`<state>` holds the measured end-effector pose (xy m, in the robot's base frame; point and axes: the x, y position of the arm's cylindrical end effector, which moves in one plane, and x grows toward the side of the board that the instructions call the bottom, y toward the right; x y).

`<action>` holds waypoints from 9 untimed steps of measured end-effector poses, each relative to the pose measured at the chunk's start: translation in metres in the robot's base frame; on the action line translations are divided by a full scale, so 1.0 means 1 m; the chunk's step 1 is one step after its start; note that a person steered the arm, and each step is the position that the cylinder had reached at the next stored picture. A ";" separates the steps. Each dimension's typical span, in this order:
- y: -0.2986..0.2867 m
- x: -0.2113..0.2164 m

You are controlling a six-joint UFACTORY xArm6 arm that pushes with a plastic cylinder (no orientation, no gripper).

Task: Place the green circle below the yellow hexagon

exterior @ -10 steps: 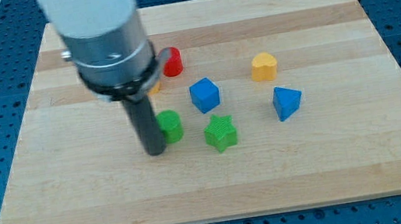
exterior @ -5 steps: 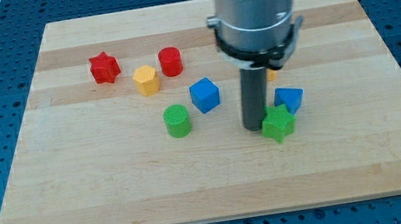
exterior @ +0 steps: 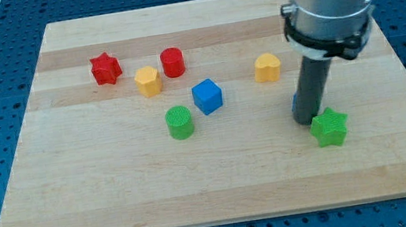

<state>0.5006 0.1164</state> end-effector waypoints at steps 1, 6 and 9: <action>-0.050 0.000; -0.186 -0.015; -0.173 -0.064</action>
